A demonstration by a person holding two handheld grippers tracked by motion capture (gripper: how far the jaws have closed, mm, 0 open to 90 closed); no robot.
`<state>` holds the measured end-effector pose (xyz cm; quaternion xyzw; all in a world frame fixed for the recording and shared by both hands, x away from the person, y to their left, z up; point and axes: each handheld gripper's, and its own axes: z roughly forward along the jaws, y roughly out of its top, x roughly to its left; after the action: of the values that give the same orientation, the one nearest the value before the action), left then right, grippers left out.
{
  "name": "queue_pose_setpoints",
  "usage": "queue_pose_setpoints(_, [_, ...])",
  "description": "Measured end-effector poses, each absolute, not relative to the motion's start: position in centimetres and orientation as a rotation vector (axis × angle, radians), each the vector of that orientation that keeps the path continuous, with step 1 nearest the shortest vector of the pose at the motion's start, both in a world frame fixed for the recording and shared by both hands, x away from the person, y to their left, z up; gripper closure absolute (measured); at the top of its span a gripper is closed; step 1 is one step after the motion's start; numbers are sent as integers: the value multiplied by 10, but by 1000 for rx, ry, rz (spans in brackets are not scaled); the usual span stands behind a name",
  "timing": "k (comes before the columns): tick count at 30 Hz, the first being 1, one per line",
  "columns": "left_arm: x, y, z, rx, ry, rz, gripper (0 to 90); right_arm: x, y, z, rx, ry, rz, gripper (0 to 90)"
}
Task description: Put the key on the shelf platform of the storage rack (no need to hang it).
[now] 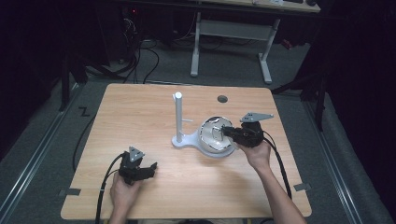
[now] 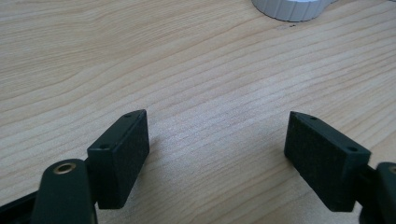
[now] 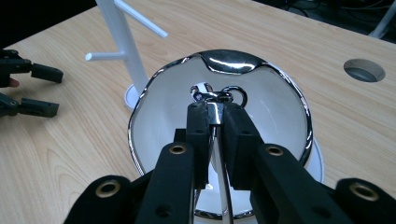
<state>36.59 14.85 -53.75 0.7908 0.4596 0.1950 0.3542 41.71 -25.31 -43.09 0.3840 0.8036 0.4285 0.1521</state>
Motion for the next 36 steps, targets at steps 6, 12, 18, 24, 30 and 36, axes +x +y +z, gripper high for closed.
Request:
queue_pose_setpoints(6, [366, 148, -538, 2044, 1188, 504, 225, 421, -254, -433, 1120, 2306, 1230, 821])
queue_pose_setpoints(12, [366, 148, -538, 2043, 1189, 504, 225, 427, -251, -437, 1134, 2314, 1221, 821])
queue_pose_setpoints(18, [366, 148, -538, 2044, 1188, 504, 225, 434, -246, -441, 1146, 2324, 1210, 821])
queue_pose_setpoints(24, [366, 149, -538, 2044, 1188, 504, 225, 439, -242, -445, 1150, 2328, 1198, 821])
queue_pose_setpoints(30, [366, 149, -538, 2044, 1188, 504, 225, 443, -242, -450, 1161, 2331, 1185, 821])
queue_pose_setpoints(36, [366, 148, -538, 2043, 1188, 504, 225, 446, -240, -453, 1168, 2326, 1166, 820])
